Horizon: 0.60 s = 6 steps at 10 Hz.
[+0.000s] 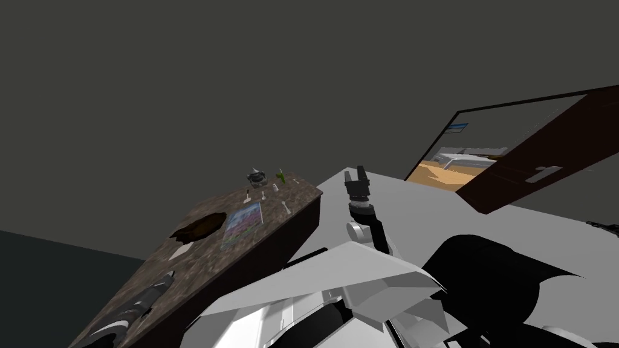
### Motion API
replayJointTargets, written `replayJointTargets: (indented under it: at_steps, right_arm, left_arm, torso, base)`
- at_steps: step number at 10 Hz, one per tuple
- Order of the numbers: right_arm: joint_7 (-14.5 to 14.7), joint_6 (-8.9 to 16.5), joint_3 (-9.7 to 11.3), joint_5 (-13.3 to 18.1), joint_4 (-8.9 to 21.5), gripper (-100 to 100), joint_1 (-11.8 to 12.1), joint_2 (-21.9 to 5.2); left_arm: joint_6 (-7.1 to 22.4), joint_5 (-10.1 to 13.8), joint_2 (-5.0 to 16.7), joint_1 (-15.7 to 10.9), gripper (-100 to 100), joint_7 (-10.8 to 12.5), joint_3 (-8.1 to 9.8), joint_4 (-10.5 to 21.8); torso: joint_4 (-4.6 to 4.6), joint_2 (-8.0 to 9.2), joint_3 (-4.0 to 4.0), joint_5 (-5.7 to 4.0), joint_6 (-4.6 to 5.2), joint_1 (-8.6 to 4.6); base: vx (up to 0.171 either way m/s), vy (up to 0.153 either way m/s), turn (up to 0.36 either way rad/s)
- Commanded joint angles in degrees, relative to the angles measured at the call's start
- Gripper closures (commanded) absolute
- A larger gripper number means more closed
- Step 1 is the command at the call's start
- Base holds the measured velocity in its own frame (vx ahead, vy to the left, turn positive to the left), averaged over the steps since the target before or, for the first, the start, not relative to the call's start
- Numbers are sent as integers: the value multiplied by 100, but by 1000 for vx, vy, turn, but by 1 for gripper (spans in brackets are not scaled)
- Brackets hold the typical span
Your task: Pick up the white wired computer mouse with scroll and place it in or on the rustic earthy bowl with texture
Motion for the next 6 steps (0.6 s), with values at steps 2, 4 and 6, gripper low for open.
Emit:
replayJointTargets:
  at_steps: [2,4,6]
  right_arm:
    - [0,0,0,0,0,0,0,0]
    - [0,0,0,0,0,0,0,0]
    - [0,0,0,0,0,0,0,0]
  left_arm:
    - [261,-275,-76,35,100,197,-68,-372]
    - [572,-614,-170,101,100,433,-144,-802]
    - [728,-784,-217,135,100,550,-182,-1073]
  torso:
    - [-1,-1,-1,1,-2,8]
    - [0,0,0,-1,0,0]
    - [0,-1,-1,0,1,2]
  base:
    - [-4,49,76]
    - [-7,41,82]
    - [-4,33,61]
